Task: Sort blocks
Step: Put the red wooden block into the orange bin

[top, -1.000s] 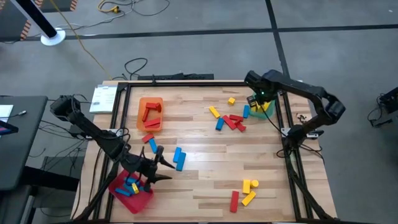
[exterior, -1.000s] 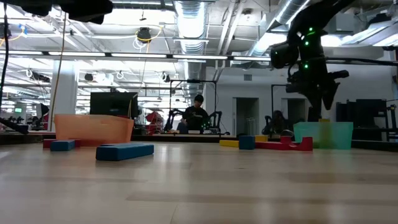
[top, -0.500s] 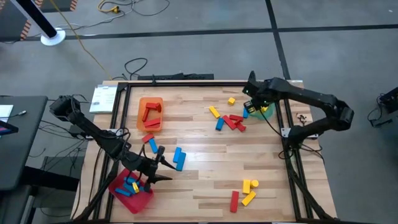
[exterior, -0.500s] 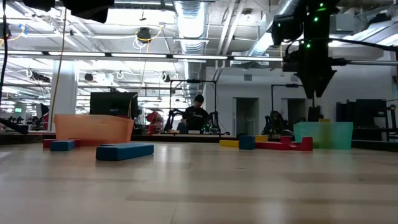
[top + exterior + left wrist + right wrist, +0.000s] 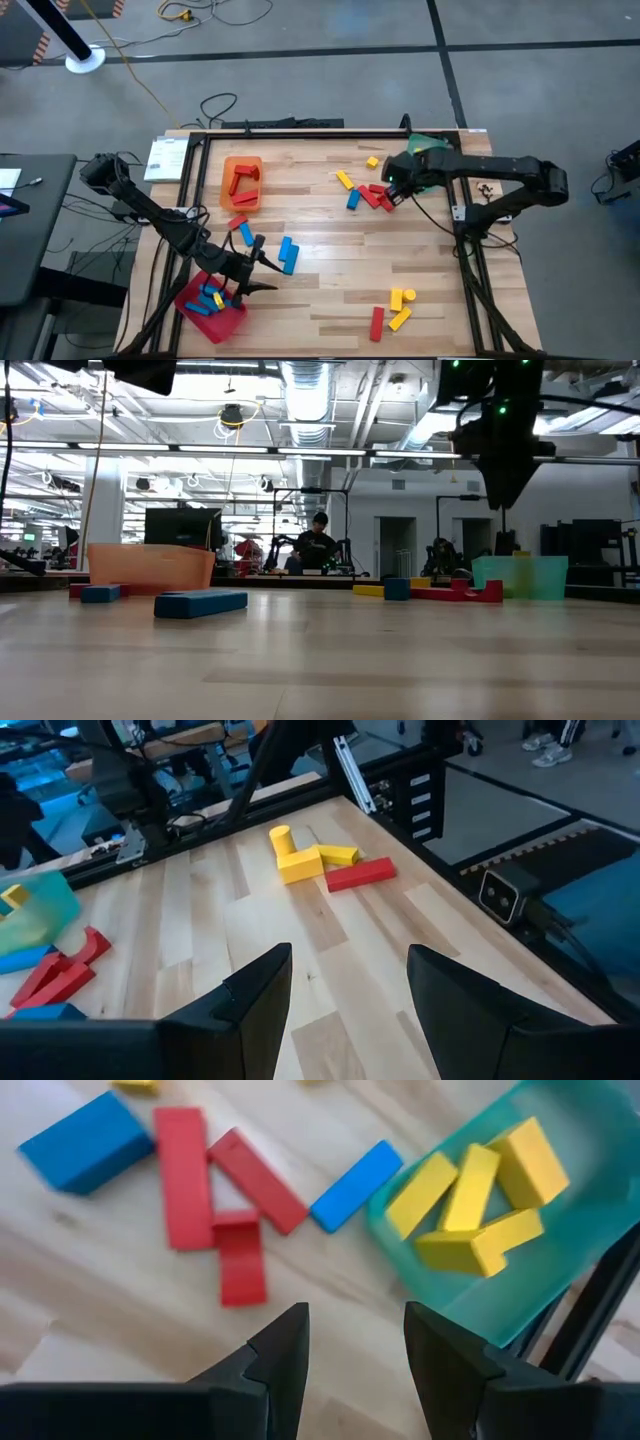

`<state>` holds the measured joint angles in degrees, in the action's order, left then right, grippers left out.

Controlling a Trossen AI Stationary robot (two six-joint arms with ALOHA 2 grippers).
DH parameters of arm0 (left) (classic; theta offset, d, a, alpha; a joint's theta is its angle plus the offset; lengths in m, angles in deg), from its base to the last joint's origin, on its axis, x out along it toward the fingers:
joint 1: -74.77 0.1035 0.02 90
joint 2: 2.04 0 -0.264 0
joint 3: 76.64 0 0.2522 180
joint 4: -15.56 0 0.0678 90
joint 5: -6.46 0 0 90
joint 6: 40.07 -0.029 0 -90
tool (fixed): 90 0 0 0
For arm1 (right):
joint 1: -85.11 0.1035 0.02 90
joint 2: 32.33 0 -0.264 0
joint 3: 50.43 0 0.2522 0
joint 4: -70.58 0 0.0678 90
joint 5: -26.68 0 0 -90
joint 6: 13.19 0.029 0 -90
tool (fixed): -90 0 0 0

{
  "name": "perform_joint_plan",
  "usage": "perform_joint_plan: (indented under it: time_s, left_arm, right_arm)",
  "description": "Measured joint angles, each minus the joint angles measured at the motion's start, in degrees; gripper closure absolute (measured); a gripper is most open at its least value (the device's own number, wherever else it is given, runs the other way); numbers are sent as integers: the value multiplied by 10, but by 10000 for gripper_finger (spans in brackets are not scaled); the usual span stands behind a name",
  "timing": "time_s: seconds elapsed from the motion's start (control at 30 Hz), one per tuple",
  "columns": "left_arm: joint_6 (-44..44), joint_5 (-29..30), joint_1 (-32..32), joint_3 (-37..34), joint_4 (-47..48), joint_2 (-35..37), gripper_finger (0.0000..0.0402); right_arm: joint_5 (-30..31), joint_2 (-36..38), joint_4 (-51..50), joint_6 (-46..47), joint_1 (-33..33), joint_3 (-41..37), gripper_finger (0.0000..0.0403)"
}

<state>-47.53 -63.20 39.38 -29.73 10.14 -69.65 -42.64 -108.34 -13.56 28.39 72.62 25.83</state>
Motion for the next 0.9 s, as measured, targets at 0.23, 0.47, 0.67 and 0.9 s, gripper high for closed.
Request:
perform_joint_plan:
  time_s: [0.23,0.47,0.67,0.9]
  left_arm:
    - [-2,-36,0,0,-13,0,207]
    - [-5,-36,0,0,-15,0,207]
    - [-18,-52,0,0,-38,0,207]
    - [-38,-72,1,0,-73,-10,207]
  right_arm:
    - [0,0,-12,61,98,0,223]
    - [0,0,-11,124,187,0,223]
    - [-13,0,-4,160,248,0,223]
    - [-30,0,13,206,306,0,223]
